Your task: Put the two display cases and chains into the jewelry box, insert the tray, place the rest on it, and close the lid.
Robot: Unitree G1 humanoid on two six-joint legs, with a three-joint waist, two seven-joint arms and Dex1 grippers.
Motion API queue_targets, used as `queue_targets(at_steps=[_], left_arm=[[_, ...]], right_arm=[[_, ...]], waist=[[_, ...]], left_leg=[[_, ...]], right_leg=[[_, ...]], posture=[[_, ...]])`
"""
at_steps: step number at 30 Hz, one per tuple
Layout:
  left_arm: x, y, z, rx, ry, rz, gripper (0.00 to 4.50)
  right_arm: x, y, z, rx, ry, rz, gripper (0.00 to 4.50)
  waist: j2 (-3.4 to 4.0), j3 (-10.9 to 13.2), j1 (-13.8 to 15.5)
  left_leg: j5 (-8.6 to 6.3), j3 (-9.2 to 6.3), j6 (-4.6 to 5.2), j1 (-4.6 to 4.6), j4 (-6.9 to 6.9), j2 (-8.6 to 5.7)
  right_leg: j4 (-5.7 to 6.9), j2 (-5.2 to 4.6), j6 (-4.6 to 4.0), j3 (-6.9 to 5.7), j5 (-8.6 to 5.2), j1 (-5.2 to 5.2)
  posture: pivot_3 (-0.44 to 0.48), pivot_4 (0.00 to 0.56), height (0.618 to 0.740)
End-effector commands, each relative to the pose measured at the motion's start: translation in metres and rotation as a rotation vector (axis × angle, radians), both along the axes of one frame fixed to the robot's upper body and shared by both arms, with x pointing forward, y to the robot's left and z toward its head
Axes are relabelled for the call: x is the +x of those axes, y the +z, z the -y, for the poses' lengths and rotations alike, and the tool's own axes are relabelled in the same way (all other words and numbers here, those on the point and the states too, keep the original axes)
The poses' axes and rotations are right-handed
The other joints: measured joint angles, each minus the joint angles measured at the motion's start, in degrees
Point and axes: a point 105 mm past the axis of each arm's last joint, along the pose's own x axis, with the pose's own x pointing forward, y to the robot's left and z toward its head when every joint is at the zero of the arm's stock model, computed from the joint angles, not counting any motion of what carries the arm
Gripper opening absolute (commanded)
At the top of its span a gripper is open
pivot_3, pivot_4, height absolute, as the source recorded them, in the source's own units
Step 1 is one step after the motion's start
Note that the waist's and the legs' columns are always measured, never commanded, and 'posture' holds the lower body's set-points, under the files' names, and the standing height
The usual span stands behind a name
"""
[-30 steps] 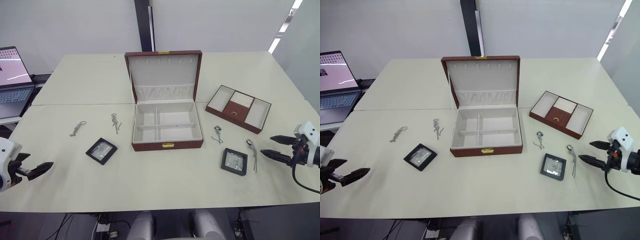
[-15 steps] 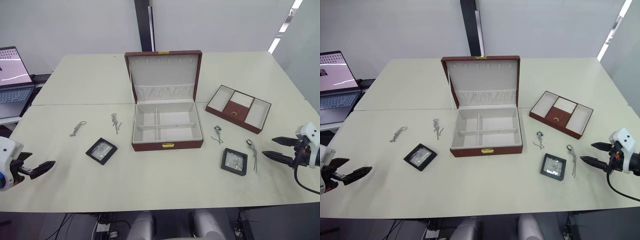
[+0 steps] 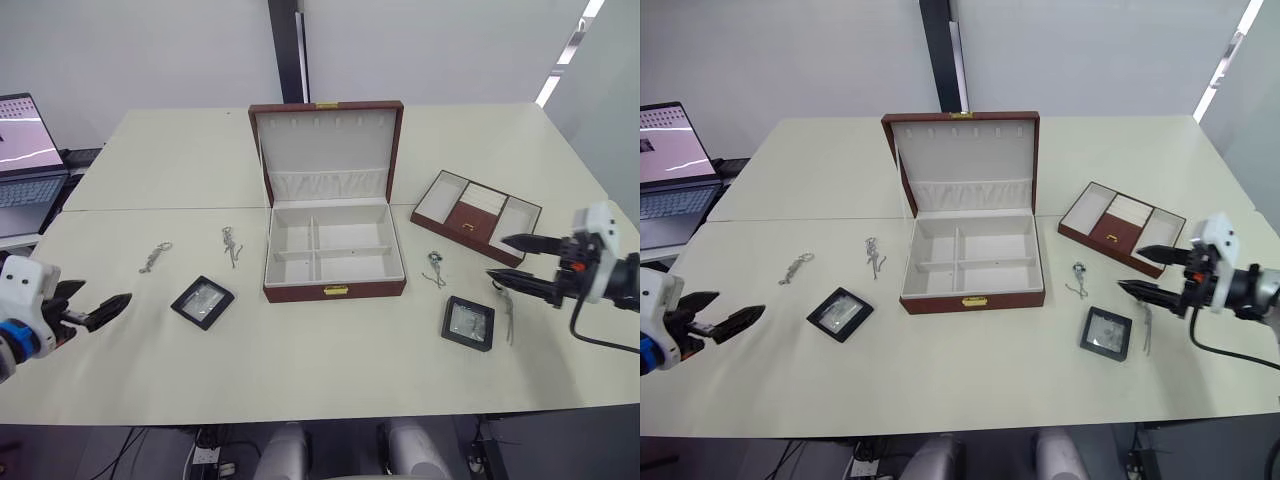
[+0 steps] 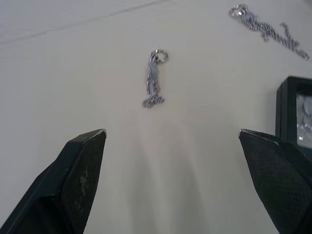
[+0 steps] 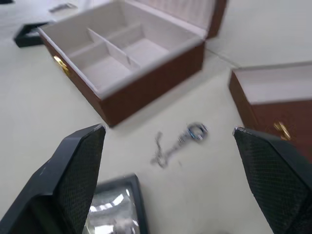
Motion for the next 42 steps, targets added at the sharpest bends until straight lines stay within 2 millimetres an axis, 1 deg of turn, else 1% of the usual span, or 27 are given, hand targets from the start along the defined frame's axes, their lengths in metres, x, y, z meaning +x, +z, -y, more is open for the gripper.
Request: queue_targets(at_steps=[1,4,6,9,11,14,19,25,29,33,36,39,42], left_arm=[[0.008,0.005,0.007,-0.03,0.022,0.059,4.5],[0.021,-0.003,0.011,-0.094,0.091,0.116,4.5],[0.027,-0.007,0.014,-0.113,0.117,0.134,4.5],[0.036,-0.014,0.02,-0.136,0.138,0.155,4.5],[0.041,-0.015,0.019,-0.139,0.156,0.166,4.5],[0.053,-0.016,0.011,-0.135,0.198,0.186,4.5],[0.075,-0.016,0.009,-0.127,0.179,0.188,4.5],[0.091,-0.029,0.007,-0.094,0.142,0.11,4.5],[0.094,-0.036,0.003,-0.064,0.151,0.065,4.5],[0.092,-0.047,0.002,-0.064,0.147,0.02,4.5],[0.091,-0.05,0.003,-0.07,0.14,0.015,4.5],[0.091,-0.051,0.005,-0.071,0.135,0.021,3.95],[0.092,-0.051,0.006,-0.078,0.131,0.027,3.06]], right_arm=[[-0.002,0.019,-0.027,0.03,0.088,0.057,4.44],[-0.004,0.027,-0.058,0.051,0.188,0.104,4.44],[-0.005,0.028,-0.068,0.059,0.218,0.118,4.44],[-0.005,0.026,-0.075,0.069,0.234,0.127,4.44],[-0.004,0.023,-0.076,0.069,0.234,0.126,4.44],[-0.005,0.016,-0.077,0.062,0.237,0.126,4.44],[-0.006,0.013,-0.08,0.044,0.247,0.13,4.44],[-0.007,0.014,-0.084,0.045,0.247,0.138,4.44],[-0.008,0.014,-0.082,0.04,0.232,0.144,4.44],[-0.009,0.013,-0.079,0.034,0.216,0.145,4.44],[-0.01,0.012,-0.079,0.033,0.212,0.144,4.44],[-0.01,0.012,-0.078,0.032,0.208,0.141,4.5],[-0.009,0.012,-0.077,0.031,0.207,0.139,4.5]], waist=[[0.0,0.0,0.12],[-0.02,-0.01,0.37],[-0.07,-0.04,0.6],[-0.13,-0.06,0.9],[-0.14,-0.06,0.95],[-0.16,-0.07,1.03],[-0.17,-0.08,0.96],[-0.18,-0.08,0.73],[-0.19,-0.09,0.75],[-0.18,-0.09,0.71],[-0.18,-0.09,0.69],[-0.18,-0.09,0.67],[-0.18,-0.1,0.6]], left_leg=[[0.0,-0.01,0.0,-0.01,0.0,-0.01],[0.0,-0.02,0.0,-0.01,0.03,-0.02],[0.01,-0.06,-0.01,-0.02,0.05,-0.02],[0.0,-0.08,-0.01,-0.06,0.05,-0.06],[0.0,-0.08,-0.01,-0.07,0.05,-0.1],[0.01,-0.12,-0.01,-0.07,0.06,-0.1],[0.01,-0.11,-0.01,-0.06,0.06,-0.14],[0.01,-0.12,-0.01,-0.04,0.06,-0.15],[0.01,-0.14,-0.01,-0.05,0.06,-0.15],[0.01,-0.17,-0.01,-0.03,0.06,-0.16],[0.01,-0.17,-0.01,-0.03,0.06,-0.16],[0.01,-0.16,-0.01,-0.02,0.06,-0.16],[0.01,-0.16,-0.01,-0.01,0.06,-0.16]], right_leg=[[0.0,-0.01,0.0,-0.01,0.0,-0.01],[0.01,-0.02,0.0,0.0,0.0,-0.03],[0.02,0.0,0.0,-0.05,0.01,-0.03],[-0.02,-0.02,0.0,-0.04,0.01,-0.04],[-0.03,-0.05,0.0,-0.03,0.01,-0.05],[-0.01,-0.04,0.0,-0.08,0.01,-0.05],[-0.01,-0.04,0.0,-0.07,0.01,-0.05],[0.01,-0.01,0.0,-0.09,0.01,-0.07],[0.03,0.0,0.0,-0.11,0.01,-0.07],[0.04,0.0,0.0,-0.1,0.01,-0.07],[0.04,-0.01,0.0,-0.1,0.01,-0.07],[0.06,0.0,0.0,-0.09,0.01,-0.07],[0.06,0.0,0.0,-0.09,0.01,-0.06]], posture=[[0.0,0.15,0.74],[0.0,0.15,0.74],[0.0,0.15,0.74],[0.0,0.15,0.74],[0.0,0.15,0.74],[0.0,0.15,0.74],[0.0,0.15,0.74],[0.0,0.15,0.74],[0.0,0.15,0.74],[0.0,0.15,0.74],[0.0,0.15,0.74],[0.0,0.15,0.74],[0.0,0.15,0.74]])
